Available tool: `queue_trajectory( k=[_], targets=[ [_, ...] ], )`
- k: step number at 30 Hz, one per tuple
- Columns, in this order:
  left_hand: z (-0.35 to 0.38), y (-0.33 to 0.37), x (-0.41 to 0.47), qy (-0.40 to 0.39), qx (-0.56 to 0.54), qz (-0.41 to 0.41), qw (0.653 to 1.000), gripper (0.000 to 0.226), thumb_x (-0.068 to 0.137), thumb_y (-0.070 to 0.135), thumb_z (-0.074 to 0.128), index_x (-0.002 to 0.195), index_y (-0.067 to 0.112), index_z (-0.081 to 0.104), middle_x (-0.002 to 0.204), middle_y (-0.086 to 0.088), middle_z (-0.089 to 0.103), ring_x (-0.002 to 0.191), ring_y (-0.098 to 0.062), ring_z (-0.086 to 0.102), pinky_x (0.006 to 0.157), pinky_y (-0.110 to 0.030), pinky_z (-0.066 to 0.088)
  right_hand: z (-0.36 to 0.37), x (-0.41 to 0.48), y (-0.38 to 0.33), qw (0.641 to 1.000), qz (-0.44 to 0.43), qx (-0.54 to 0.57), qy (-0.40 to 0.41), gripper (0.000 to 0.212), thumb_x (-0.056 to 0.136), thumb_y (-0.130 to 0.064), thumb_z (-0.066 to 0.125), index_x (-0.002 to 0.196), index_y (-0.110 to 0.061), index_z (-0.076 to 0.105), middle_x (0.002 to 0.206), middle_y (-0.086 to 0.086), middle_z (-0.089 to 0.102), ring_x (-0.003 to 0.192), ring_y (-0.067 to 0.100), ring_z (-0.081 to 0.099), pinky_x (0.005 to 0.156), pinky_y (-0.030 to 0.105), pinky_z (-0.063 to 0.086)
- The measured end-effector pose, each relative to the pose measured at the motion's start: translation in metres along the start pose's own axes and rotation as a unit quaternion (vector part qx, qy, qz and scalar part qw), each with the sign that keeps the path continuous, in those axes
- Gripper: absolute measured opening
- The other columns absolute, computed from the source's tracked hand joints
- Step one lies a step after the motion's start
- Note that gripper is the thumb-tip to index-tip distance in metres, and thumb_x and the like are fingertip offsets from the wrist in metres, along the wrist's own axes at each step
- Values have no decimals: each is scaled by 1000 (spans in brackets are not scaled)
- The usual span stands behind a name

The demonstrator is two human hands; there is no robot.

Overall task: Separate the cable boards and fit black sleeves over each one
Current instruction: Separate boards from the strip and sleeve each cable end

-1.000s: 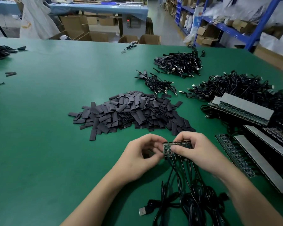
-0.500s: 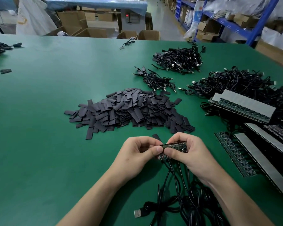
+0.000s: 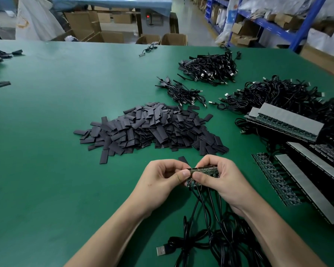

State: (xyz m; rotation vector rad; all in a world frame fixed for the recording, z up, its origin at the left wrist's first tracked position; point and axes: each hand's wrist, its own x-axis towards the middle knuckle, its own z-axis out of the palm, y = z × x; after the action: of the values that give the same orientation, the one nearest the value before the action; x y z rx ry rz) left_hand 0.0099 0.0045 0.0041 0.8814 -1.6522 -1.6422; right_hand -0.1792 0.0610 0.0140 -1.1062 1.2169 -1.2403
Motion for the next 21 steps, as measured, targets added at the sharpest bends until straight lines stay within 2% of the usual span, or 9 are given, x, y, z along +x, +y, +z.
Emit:
queue_trajectory(
  k=[4,15,21],
  targets=[
    [0,1,0,-2,1,3,1000,7,96,18,71,95,14,78,78,-3,72,73,-11,64,72,-19,49,0,0,0,1000,4,13,-5,16,75,-13,83,82,-14,69,77,8,74,69,11,67,67,19,53],
    [2,1,0,-3,3,1,1000,7,96,18,71,94,17,78,77,-1,72,73,-10,64,72,-19,50,-2,0,-1,1000,11,4,-12,18,76,-13,82,85,-9,66,73,0,71,67,7,64,67,16,51],
    [2,2,-1,0,7,1,1000,7,96,18,71,95,15,77,77,-2,72,73,-10,64,72,-18,49,-2,0,-1,1000,16,6,-12,18,76,-13,82,85,-11,67,74,3,71,68,9,64,67,17,52]
  ],
)
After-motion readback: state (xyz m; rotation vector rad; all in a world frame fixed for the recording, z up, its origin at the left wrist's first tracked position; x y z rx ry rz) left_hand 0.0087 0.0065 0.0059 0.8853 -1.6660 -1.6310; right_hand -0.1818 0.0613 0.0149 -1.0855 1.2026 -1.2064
